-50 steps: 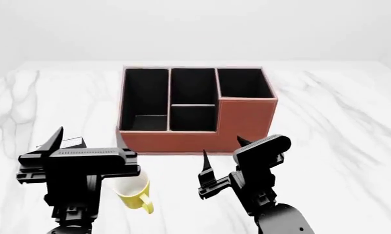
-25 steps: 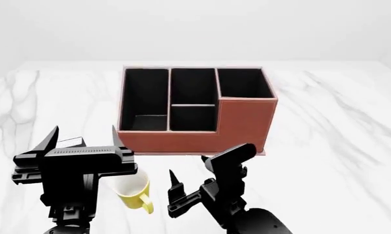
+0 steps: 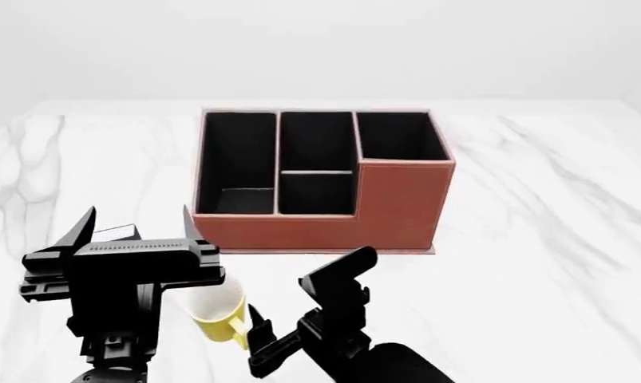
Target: Pick up the yellow and white mug and place it to the right of the caddy.
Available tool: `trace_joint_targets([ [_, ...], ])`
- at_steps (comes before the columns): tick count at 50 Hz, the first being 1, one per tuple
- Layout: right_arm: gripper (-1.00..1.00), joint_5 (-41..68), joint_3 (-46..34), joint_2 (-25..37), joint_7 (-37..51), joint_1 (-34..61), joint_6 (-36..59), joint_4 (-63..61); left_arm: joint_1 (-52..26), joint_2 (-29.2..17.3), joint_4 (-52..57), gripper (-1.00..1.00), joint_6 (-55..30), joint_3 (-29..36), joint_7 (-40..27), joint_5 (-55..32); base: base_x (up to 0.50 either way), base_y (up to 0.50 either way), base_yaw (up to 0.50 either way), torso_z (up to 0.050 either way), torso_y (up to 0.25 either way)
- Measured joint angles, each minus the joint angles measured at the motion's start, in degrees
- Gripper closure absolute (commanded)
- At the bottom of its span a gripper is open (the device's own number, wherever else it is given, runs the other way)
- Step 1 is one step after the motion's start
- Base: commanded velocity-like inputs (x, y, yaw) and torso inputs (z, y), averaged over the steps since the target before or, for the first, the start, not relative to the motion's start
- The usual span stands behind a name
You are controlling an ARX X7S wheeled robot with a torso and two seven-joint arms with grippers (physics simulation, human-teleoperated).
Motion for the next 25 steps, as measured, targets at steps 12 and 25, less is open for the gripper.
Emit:
trace_joint_targets([
  [12,-1.00,0.7,-3.6,-0.2,-0.5,3.9,-3.5,9.0,-0.1,-0.4,-0.4,-1.00,0.1,0.2,-0.6,-0.6,0.00,0.00,0.00,0.000,0.000],
  [25,-1.00,1.0,-8.9,-0.5,-1.0,7.5,-7.4,18.3,-0.2,-0.8,-0.4,-1.00,0.1,0.6,-1.1,-1.2,0.00,0.00,0.00,0.000,0.000],
])
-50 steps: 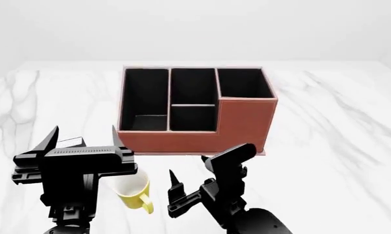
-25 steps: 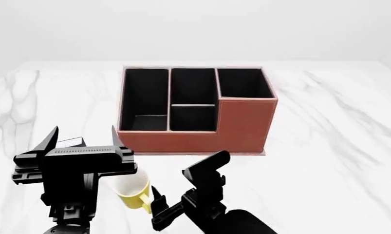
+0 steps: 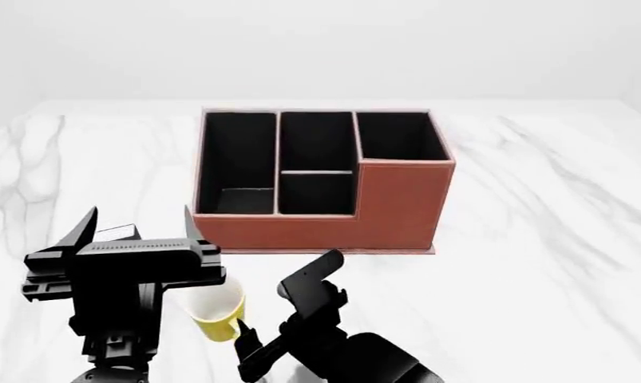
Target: Pick up the yellow and white mug and place it to the right of the caddy.
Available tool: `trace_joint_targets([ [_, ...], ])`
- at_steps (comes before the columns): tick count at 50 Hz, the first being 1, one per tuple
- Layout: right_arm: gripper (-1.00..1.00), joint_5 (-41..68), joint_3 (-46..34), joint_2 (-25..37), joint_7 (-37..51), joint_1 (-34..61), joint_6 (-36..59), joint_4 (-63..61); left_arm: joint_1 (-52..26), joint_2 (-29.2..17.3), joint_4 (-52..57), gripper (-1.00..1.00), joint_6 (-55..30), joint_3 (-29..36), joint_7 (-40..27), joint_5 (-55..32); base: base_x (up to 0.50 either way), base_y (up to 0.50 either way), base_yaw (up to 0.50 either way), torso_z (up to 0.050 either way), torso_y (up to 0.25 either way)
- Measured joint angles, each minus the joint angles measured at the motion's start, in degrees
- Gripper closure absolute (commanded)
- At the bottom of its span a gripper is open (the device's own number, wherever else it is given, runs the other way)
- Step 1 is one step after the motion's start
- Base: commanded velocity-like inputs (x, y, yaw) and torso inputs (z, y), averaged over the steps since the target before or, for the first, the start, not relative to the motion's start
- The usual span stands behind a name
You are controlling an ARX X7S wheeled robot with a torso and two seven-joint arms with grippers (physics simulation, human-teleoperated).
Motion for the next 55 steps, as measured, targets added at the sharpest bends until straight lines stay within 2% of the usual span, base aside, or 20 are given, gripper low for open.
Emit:
trace_joint_targets([
  [24,-1.00,4.1,-10.4,-0.8,0.6,7.5,-7.6,16.2,0.2,-0.7,-0.4,-1.00,0.7,0.3,-0.8,-1.3,0.00,0.00,0.00,0.000,0.000],
  [37,-1.00,15.9,-24.3,-1.1,2.8,14.9,-16.2,28.8,0.3,-1.1,-0.7,-1.00,1.1,0.5,-1.2,-2.0,0.00,0.00,0.00,0.000,0.000],
  [38,1.00,17.2,-25.7,-1.1,3.0,15.5,-16.9,29.7,0.3,-1.1,-0.7,-1.00,1.1,0.5,-1.2,-2.1,0.00,0.00,0.00,0.000,0.000],
  [45,1.00,28.0,-34.6,-1.4,3.2,18.6,-21.5,33.6,0.4,-1.3,-0.7,-1.00,1.3,0.5,-1.4,-2.5,0.00,0.00,0.00,0.000,0.000],
  [55,1.00,34.2,-40.5,-0.4,5.4,20.9,-24.4,34.3,0.4,-1.6,-0.7,-1.00,1.3,0.6,-1.7,-2.9,0.00,0.00,0.00,0.000,0.000],
])
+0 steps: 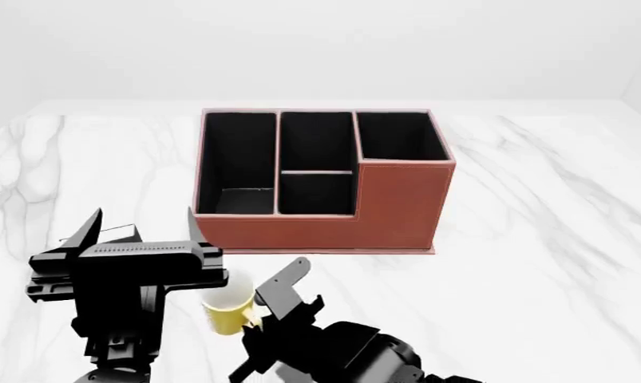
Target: Pick up the yellow and white mug and place it to the right of the caddy.
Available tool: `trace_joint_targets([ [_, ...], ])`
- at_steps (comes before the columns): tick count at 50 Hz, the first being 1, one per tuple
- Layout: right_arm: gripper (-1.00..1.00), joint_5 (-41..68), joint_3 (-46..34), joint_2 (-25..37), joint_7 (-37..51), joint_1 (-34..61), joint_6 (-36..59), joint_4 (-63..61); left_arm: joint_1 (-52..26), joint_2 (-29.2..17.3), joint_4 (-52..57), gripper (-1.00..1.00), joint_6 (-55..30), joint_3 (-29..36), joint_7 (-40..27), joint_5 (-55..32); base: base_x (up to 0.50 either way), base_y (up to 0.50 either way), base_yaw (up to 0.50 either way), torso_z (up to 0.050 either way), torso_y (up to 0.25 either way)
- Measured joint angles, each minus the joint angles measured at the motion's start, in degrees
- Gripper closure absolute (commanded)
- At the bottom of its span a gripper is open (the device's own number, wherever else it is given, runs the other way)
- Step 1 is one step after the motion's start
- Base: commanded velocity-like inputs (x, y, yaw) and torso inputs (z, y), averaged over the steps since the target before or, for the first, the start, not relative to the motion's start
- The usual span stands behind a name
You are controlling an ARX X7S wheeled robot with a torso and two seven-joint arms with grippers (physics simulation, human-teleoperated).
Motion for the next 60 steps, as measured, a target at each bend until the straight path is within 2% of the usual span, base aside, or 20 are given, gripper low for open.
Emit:
trace_joint_targets([
  [10,1.00,1.0,-1.6,3.7,6.2,1.0,-0.2,-5.3,-0.1,-0.3,0.0,-1.00,0.0,0.2,-0.3,-0.3,0.00,0.00,0.00,0.000,0.000],
  [31,1.00,4.0,-0.7,15.9,19.4,0.3,2.1,-25.9,-0.4,-0.7,0.2,-1.00,-0.4,0.8,-1.1,-0.9,0.00,0.00,0.00,0.000,0.000],
  [60,1.00,8.4,5.4,32.7,31.1,-3.3,0.3,-40.2,-0.8,-1.4,0.4,-1.00,-0.8,1.6,-2.1,-1.4,0.00,0.00,0.00,0.000,0.000],
])
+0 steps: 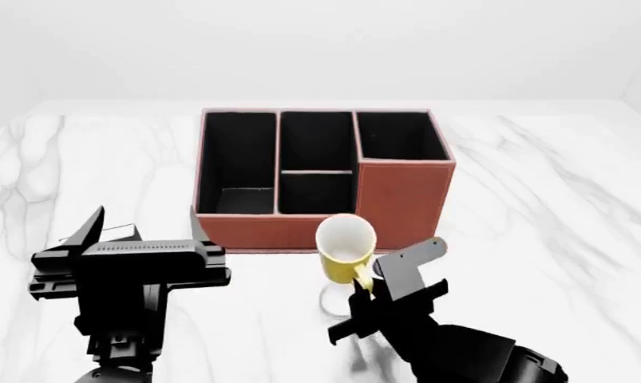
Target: Pick up the yellow and white mug and place it to the right of the caddy.
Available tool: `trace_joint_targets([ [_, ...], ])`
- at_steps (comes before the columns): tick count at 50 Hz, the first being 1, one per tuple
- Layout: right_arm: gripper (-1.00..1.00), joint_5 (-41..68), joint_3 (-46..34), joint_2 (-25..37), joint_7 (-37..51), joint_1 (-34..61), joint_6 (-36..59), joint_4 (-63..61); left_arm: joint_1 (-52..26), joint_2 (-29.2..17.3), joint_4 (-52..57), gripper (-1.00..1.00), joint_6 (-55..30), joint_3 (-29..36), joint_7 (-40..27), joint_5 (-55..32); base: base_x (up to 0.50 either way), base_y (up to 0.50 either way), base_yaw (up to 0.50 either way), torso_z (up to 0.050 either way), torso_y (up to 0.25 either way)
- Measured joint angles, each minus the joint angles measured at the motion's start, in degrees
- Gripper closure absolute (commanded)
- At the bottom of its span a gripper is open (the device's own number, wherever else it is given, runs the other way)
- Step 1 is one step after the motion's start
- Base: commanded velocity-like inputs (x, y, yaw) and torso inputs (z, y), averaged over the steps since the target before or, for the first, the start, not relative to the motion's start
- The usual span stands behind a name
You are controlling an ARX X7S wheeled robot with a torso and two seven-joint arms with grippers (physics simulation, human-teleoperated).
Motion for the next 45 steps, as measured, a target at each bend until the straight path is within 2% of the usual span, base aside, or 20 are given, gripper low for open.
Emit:
trace_joint_targets([
  [24,1.00,2.7,5.2,11.1,8.1,-3.9,-3.7,-6.1,-0.2,-0.6,0.1,-1.00,-0.2,0.3,-0.8,-0.6,0.00,0.00,0.00,0.000,0.001],
  [45,1.00,4.4,8.5,17.1,13.1,-7.1,-6.6,-5.3,-0.2,-1.1,-0.1,-1.00,0.0,0.4,-1.4,-1.1,0.00,0.00,0.00,0.000,0.000],
])
